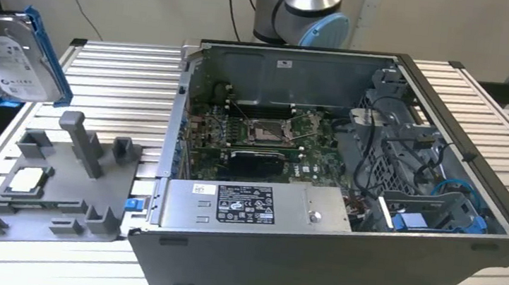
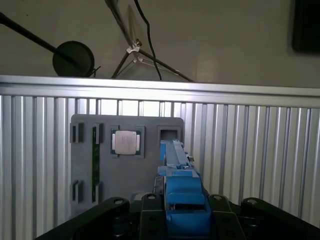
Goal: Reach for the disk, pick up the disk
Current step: 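Pick up the disk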
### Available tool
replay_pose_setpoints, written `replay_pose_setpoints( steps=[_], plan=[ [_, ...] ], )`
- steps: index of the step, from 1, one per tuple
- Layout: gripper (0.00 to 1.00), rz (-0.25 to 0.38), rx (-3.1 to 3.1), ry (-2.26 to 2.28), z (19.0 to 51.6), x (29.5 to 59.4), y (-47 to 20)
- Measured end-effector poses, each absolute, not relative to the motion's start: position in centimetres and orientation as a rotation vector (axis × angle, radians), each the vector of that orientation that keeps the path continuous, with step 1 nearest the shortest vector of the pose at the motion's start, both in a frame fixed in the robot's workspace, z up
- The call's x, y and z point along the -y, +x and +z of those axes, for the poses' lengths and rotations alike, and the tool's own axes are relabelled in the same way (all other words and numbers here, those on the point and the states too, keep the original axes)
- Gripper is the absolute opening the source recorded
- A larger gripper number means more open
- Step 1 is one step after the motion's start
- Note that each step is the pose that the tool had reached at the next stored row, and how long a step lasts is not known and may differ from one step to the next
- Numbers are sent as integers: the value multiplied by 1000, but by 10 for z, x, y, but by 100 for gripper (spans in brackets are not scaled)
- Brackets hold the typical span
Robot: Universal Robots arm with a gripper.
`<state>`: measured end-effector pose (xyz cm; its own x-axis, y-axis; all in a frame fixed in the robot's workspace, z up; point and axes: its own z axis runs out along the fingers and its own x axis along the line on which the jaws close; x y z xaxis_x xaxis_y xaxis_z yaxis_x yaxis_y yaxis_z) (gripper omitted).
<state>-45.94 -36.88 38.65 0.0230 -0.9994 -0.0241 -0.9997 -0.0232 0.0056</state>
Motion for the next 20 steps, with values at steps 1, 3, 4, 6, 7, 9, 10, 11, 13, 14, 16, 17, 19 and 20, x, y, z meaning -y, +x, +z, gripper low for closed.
replay_pose_setpoints(
  steps=[1,3,4,6,7,9,10,11,13,14,16,17,19,20],
  plan=[
    [0,33,-2186,-2238,389,369,-459],
    [0,33,-2185,-2240,393,369,-459],
    [0,33,-2184,-2240,395,369,-459],
    [0,33,-2183,-2241,400,369,-459],
    [0,33,-2182,-2242,402,369,-459],
    [0,33,-2181,-2243,406,369,-459],
    [0,33,-2180,-2244,408,369,-459],
    [0,33,-2180,-2244,410,369,-459],
    [0,33,-2179,-2246,413,369,-459],
    [0,33,-2178,-2246,415,369,-459],
    [0,33,-2177,-2247,418,369,-459],
    [0,33,-2176,-2248,419,369,-459],
    [0,33,-2175,-2249,422,369,-459],
    [0,33,-2174,-2250,424,369,-459]
  ],
)
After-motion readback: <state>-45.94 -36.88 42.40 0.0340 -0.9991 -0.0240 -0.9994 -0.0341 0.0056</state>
